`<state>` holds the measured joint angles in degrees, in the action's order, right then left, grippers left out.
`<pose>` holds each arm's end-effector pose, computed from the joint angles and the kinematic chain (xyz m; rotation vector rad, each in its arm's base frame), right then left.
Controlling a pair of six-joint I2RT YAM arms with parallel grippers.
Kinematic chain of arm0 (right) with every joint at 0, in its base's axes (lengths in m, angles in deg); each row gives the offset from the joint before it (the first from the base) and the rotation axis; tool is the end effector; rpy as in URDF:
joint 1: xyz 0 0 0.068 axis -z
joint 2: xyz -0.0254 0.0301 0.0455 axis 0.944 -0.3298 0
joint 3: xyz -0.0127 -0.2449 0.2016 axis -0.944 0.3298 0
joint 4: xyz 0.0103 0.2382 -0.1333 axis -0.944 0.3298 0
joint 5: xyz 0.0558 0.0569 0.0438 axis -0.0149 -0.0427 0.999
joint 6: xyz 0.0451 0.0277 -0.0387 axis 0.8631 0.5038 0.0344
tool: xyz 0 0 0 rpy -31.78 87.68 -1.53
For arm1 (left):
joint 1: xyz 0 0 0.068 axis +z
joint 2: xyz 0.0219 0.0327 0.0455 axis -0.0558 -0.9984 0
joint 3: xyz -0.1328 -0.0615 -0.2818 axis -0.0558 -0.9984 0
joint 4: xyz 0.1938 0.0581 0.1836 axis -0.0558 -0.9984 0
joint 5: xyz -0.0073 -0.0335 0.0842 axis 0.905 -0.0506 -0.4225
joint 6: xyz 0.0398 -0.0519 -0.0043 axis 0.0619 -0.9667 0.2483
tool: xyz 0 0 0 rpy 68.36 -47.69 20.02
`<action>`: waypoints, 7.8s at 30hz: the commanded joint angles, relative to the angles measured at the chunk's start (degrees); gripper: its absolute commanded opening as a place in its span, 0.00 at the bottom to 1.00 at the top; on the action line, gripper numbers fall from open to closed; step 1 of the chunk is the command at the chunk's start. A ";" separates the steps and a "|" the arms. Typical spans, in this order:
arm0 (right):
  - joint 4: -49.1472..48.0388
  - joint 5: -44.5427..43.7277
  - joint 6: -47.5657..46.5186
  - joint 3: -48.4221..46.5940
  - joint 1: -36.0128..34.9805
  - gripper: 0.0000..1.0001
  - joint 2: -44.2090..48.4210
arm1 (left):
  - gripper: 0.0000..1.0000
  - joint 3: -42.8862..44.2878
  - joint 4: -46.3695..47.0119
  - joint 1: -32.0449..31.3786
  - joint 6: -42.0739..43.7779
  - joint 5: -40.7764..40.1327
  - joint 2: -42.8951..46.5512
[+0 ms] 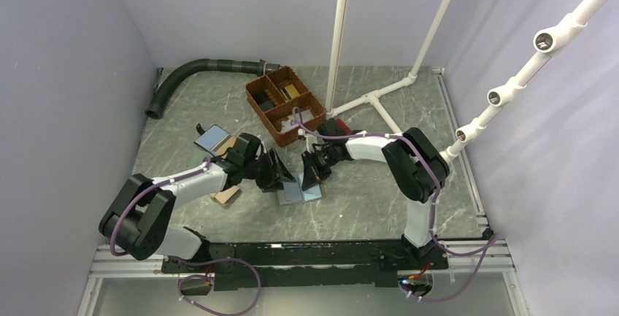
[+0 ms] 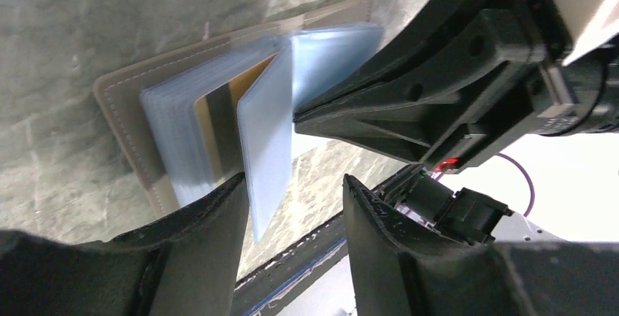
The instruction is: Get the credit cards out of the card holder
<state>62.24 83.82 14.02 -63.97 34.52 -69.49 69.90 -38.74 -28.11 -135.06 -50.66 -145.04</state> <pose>0.2917 0.2576 0.1488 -0.8430 2.6642 1.2601 0.2205 -0.1581 0.1903 -0.4523 2.6703 -1.1146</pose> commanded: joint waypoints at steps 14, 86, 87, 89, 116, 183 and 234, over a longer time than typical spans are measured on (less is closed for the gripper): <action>2.23 1.46 -3.97 -2.11 1.03 0.11 4.42 | 0.35 -2.94 17.55 0.11 -3.09 5.85 0.20; -4.21 18.32 0.46 3.07 7.37 0.00 2.49 | 0.57 -3.86 20.35 -0.33 -7.70 1.74 -0.45; -4.82 19.59 0.48 3.39 7.66 0.00 2.68 | 0.57 -4.77 22.44 -0.33 -8.54 2.24 -0.68; -5.87 22.15 0.57 3.84 8.18 0.00 2.97 | 0.57 -5.75 25.33 -0.33 -9.46 2.92 -1.12; -24.06 39.24 12.89 8.25 10.74 0.00 3.86 | 0.60 -10.63 37.80 0.84 -13.42 6.86 -0.26; -19.66 41.35 9.05 5.55 10.21 0.00 1.40 | 0.41 -14.46 53.55 2.41 -16.30 14.97 0.77; 7.46 22.08 -17.28 -0.95 10.09 0.20 -4.56 | 0.00 -14.91 13.39 8.80 5.81 16.55 17.01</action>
<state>66.00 111.51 2.15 -62.92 44.57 -76.70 50.67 -8.82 -19.85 -136.31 -31.47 -135.46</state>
